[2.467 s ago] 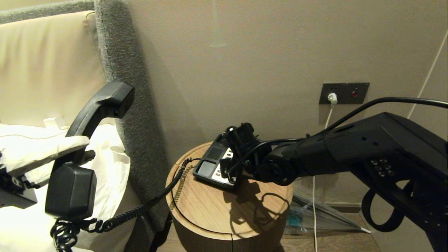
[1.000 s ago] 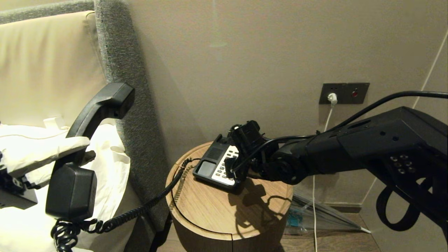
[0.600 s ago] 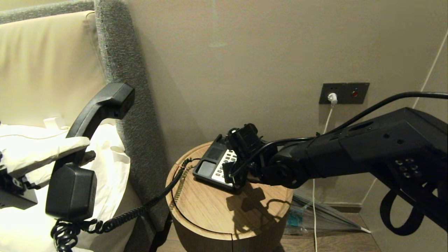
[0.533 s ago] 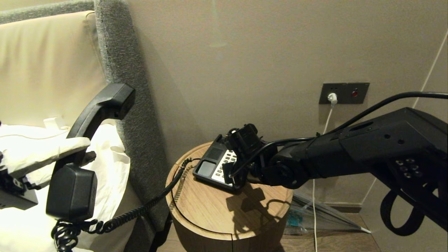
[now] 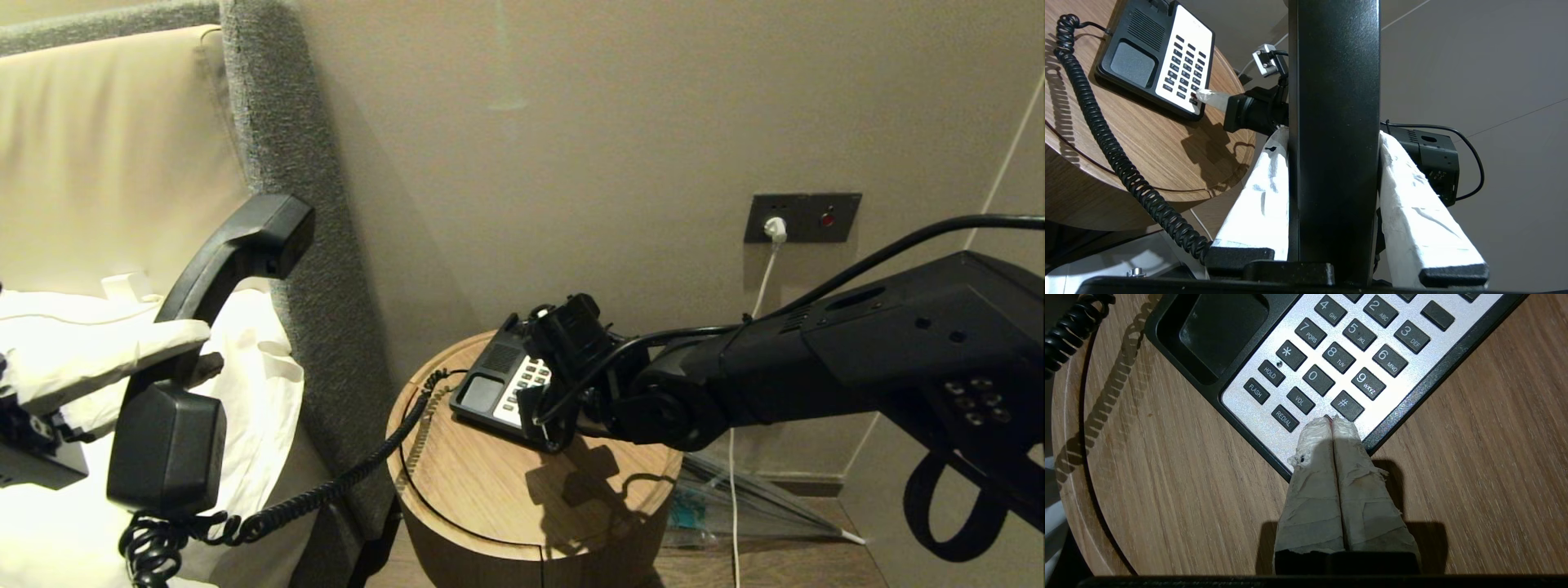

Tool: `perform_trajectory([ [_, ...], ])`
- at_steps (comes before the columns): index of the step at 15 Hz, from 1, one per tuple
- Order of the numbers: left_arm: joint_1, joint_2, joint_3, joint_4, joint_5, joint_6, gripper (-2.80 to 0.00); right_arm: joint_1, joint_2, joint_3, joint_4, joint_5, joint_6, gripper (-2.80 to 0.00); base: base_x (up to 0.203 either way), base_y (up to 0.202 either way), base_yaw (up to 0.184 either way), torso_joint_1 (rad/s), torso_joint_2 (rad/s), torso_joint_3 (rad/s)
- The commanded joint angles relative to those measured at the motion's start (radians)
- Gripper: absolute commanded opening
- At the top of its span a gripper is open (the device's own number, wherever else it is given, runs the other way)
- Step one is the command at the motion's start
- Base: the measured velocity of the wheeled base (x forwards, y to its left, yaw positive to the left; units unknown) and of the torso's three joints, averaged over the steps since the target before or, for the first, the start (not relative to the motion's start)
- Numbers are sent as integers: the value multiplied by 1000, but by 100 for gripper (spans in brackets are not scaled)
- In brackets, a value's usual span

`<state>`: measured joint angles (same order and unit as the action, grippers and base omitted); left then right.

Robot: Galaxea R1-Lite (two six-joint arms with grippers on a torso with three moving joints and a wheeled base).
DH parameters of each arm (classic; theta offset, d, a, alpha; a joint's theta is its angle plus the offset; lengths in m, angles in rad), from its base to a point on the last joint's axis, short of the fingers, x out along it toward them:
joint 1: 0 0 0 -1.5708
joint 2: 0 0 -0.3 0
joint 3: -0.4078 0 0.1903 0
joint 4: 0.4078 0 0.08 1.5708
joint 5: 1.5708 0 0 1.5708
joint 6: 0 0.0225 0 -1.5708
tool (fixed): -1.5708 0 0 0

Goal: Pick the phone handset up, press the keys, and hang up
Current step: Dial the number

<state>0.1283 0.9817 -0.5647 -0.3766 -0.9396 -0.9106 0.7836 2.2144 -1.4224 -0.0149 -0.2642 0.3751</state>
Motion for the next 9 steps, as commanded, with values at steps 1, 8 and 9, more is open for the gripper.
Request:
perform_trajectory([
  [1, 1, 0, 0, -2, -5, -5, -280, 2, -15, 16, -2, -1, 2, -280, 0, 0, 0, 0, 0, 0],
  [8, 1, 0, -1, -2, -5, -5, -280, 7, -5, 19, -2, -1, 4, -280, 0, 0, 0, 0, 0, 0],
  [9, 1, 0, -1, -2, -5, -5, -280, 11, -3, 18, -2, -2, 4, -280, 0, 0, 0, 0, 0, 0],
])
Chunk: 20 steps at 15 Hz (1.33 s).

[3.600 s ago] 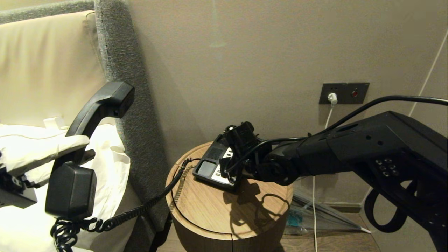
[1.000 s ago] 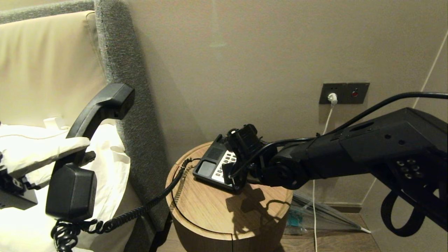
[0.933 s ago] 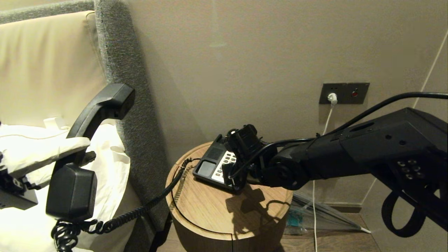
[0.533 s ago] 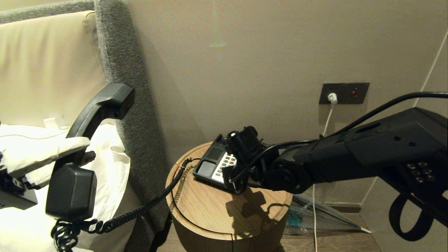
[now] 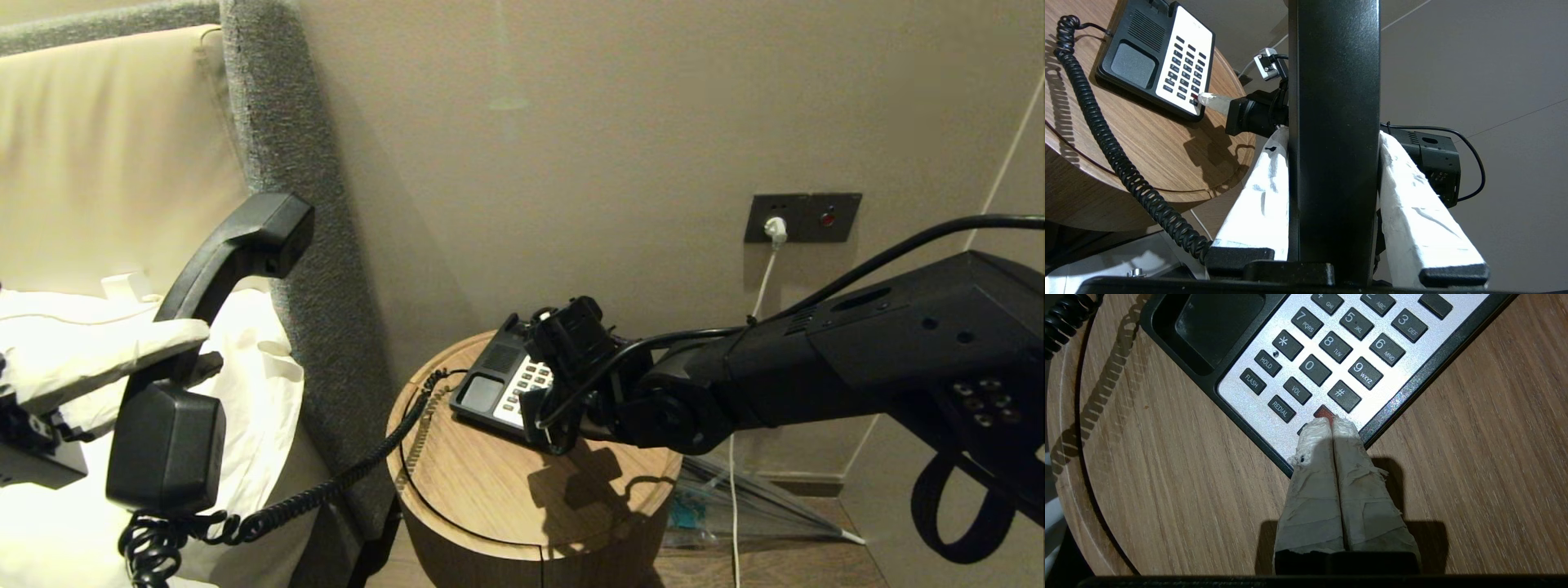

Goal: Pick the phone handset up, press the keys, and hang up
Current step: Dial the number

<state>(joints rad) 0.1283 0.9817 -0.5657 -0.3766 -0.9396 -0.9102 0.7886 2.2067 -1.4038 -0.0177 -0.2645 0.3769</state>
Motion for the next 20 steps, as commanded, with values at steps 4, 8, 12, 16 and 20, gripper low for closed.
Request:
perform_trajectory([
  [4, 1, 0, 1, -2, -6, -6, -280, 9, 8, 3, 1, -1, 3, -280, 0, 0, 0, 0, 0, 0],
  [8, 1, 0, 1, -2, -5, -6, -280, 11, 8, 9, -2, -2, 4, -280, 0, 0, 0, 0, 0, 0],
  [12, 1, -1, 1, -2, -5, -6, -280, 11, 16, 9, -5, -2, 4, -280, 0, 0, 0, 0, 0, 0],
  [16, 1, -1, 1, -2, -5, -6, -280, 14, 27, 15, -10, -2, 4, -280, 0, 0, 0, 0, 0, 0],
  [20, 1, -1, 3, -2, -5, -6, -280, 14, 28, 16, -10, -2, 4, -280, 0, 0, 0, 0, 0, 0],
])
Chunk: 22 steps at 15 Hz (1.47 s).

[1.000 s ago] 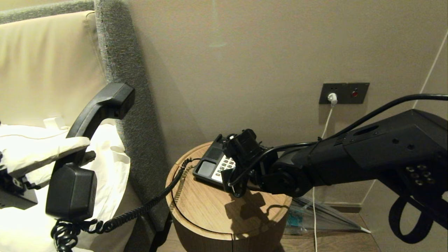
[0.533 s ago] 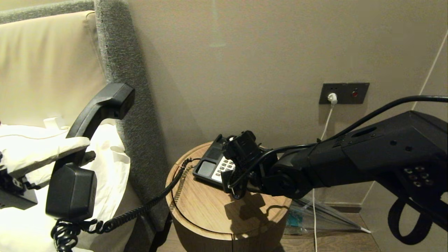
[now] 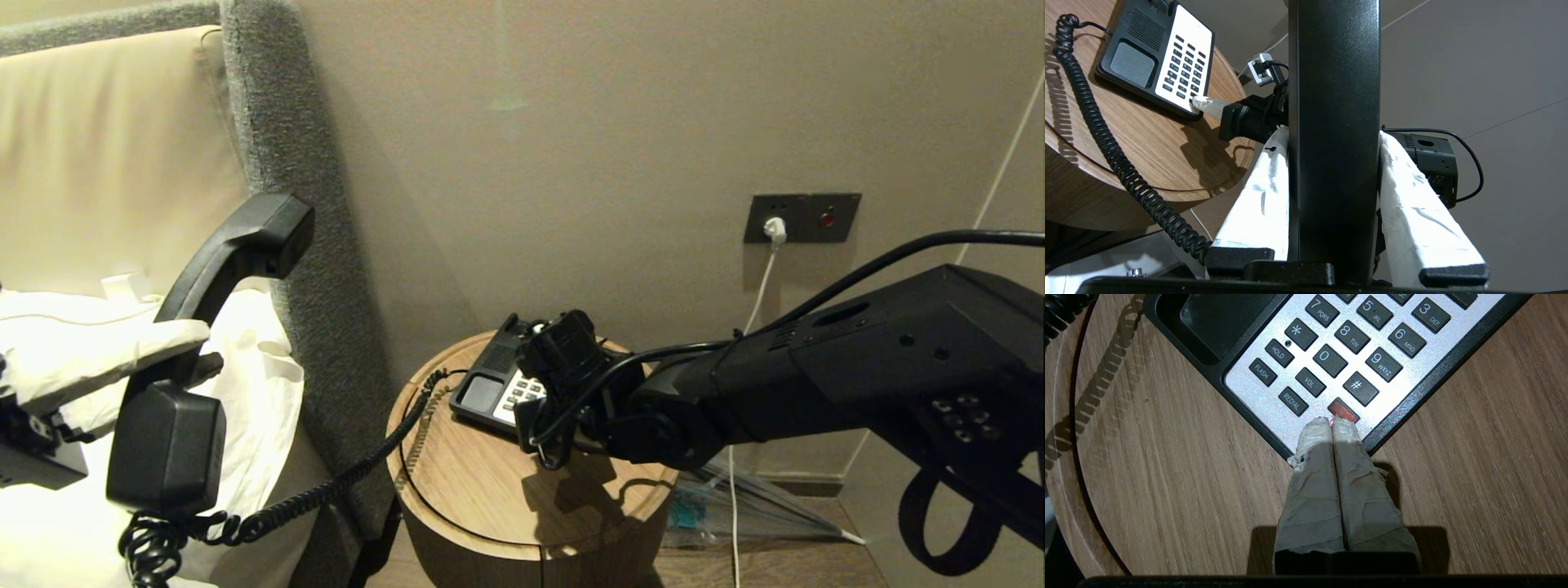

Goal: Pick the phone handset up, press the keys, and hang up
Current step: Dial the number

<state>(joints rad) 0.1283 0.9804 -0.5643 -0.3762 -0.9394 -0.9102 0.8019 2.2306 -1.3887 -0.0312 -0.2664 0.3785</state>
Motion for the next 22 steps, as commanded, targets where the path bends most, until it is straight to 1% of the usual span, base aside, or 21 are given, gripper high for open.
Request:
perform_trajectory([
  [1, 1, 0, 1, -3, -6, -6, -280, 0, 1, 2, 5, -1, 2, -280, 0, 0, 0, 0, 0, 0],
  [10, 1, -9, 3, -3, -6, -6, -280, -3, -68, -21, 13, -2, 0, -280, 0, 0, 0, 0, 0, 0],
  [15, 1, -9, 4, -3, -6, -6, -280, -3, -71, -24, 8, -5, 0, -280, 0, 0, 0, 0, 0, 0],
  [22, 1, -5, 0, -4, -4, -1, -280, -15, -141, -21, 14, -35, 0, -280, 0, 0, 0, 0, 0, 0],
])
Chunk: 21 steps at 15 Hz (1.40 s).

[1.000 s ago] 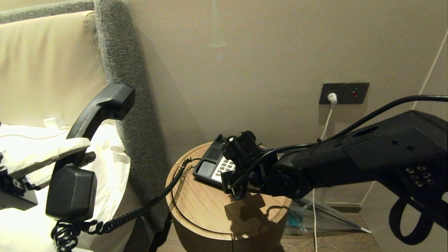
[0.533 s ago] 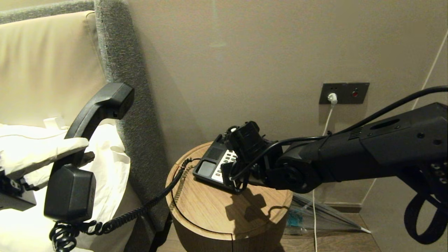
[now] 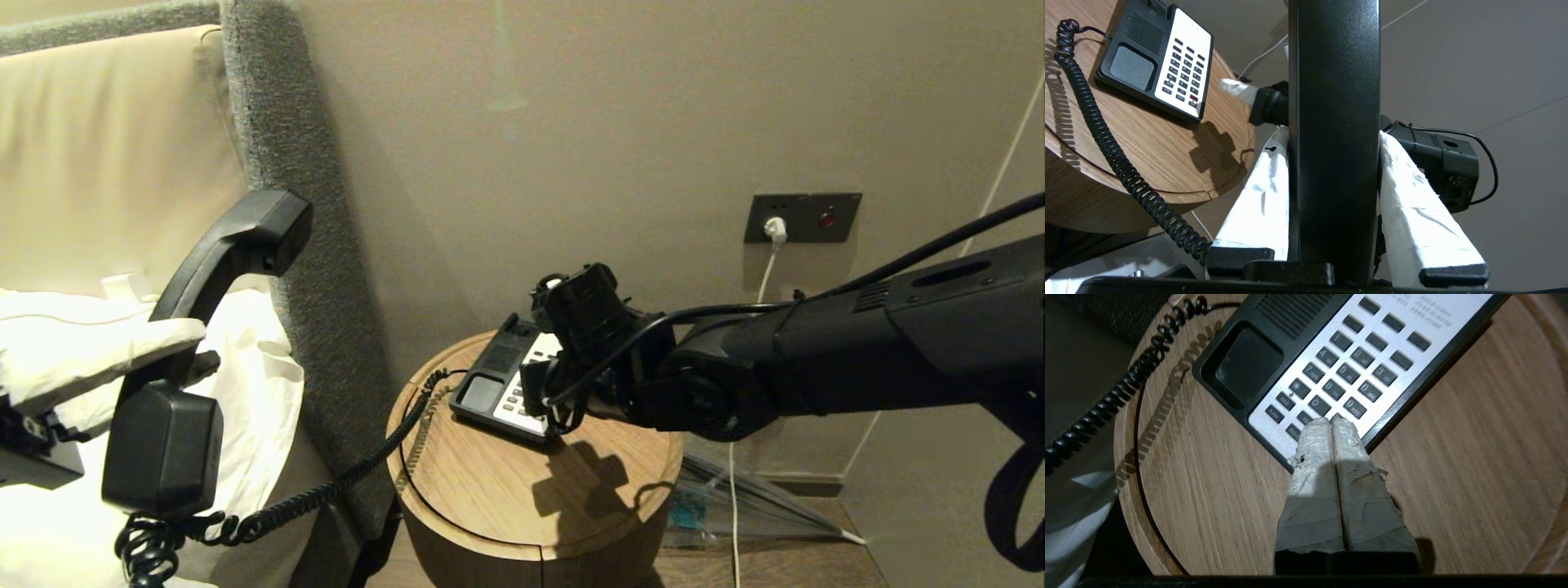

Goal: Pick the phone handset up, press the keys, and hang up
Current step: Dial the number, then put the handset back

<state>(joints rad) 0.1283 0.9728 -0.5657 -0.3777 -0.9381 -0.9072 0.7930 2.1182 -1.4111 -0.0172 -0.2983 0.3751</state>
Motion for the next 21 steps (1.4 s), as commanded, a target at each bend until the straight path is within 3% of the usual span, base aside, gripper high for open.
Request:
perform_trajectory([
  [1, 1, 2, -2, -3, -5, -2, -280, -9, -48, 8, 1, -4, 5, -280, 0, 0, 0, 0, 0, 0],
  [10, 1, -9, -7, -6, 4, 40, -280, -80, -266, 139, 1, -4, 38, -280, 0, 0, 0, 0, 0, 0],
  [14, -1, 3, -20, -4, 7, 114, -280, -85, -395, 248, -7, -1, 60, -280, 0, 0, 0, 0, 0, 0],
  [17, -5, 51, -60, 1, 7, 125, -280, -101, -497, 299, -3, 7, 162, -280, 0, 0, 0, 0, 0, 0],
  [19, -14, 121, -102, 4, 4, 169, -280, -102, -567, 327, -8, 7, 192, -280, 0, 0, 0, 0, 0, 0],
  [21, -23, 203, -123, 6, 6, 281, -280, -103, -644, 347, -22, 5, 204, -280, 0, 0, 0, 0, 0, 0],
])
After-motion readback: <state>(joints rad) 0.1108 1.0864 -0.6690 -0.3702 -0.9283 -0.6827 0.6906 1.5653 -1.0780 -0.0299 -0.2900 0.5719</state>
